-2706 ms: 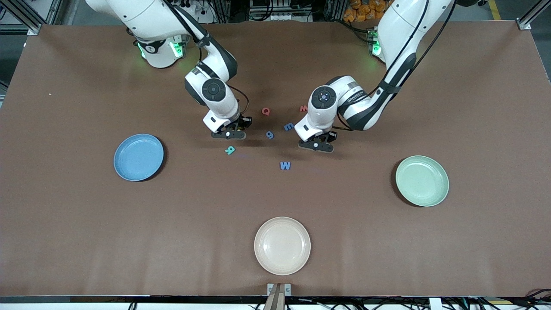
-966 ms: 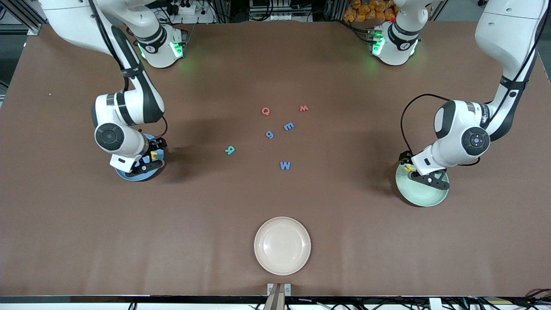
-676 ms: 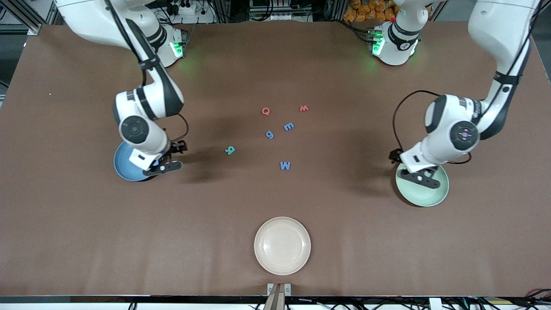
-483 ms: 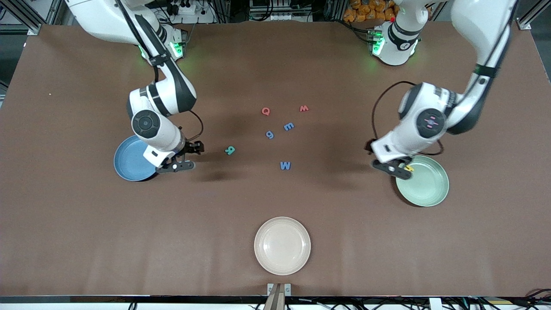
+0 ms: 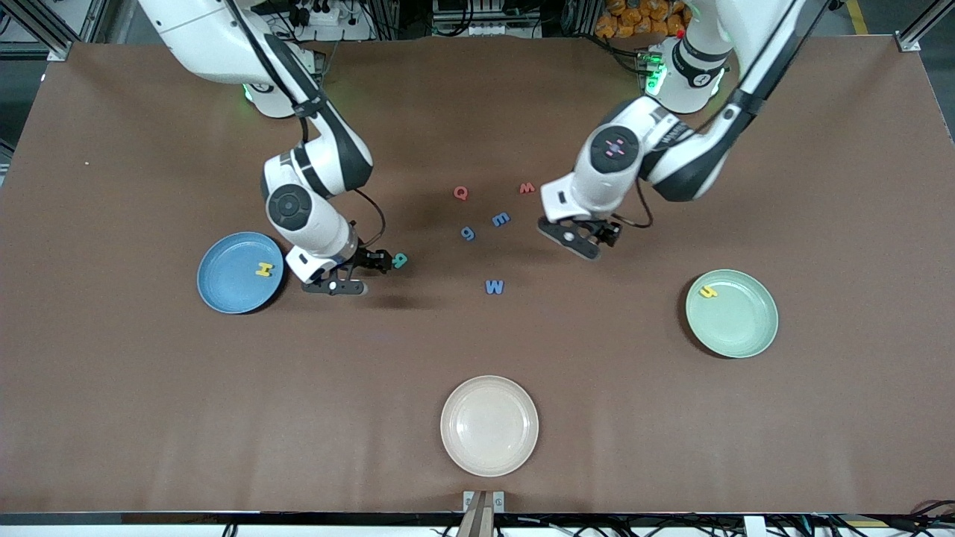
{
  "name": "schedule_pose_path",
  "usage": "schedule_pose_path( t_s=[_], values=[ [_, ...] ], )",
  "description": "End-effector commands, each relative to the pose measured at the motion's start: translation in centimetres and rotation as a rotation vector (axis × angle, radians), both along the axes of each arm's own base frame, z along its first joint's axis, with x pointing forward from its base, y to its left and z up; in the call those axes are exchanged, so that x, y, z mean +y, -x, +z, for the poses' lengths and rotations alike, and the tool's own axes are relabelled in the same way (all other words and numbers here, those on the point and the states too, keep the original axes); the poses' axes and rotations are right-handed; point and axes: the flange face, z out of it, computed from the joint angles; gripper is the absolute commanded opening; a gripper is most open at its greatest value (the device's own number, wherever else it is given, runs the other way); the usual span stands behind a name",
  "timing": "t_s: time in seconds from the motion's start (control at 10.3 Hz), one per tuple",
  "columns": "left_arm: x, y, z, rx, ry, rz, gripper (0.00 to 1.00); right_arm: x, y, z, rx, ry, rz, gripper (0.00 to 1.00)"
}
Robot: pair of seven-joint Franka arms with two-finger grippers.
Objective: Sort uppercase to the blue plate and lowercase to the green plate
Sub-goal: 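Grasp the pink w with the left gripper while the right gripper grasps teal R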
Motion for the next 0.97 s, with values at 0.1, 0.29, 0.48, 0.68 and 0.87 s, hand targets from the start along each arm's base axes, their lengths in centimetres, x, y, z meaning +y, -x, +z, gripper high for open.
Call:
schedule_pose_path(
  t_s=[0.1,0.29,0.48,0.68,0.87],
  values=[
    [-4.3,6.0,-4.1,-0.03,-0.008,-0.246,1.0,2.4,0.6,-0.4,-0.006,-0.012,-0.061,0.82],
    [-3.9,10.5,-7.4,-0.055,0.107,-0.334,1.0,4.2,1.9,-0.7,0.0,0.0,-0.071,0.81],
    [-3.3,12.2,-8.6,-0.053,0.1,-0.364,1.0,4.5,2.1,-1.2,-0.019,0.008,-0.069,0.81],
    [-3.8,13.9,-8.9,-0.039,0.098,-0.366,1.0,4.4,2.7,-2.2,-0.031,0.021,-0.045,0.79],
    [-4.7,15.4,-8.7,-0.035,0.107,-0.396,1.0,4.0,3.3,-3.4,-0.062,0.017,-0.024,0.75]
  ],
)
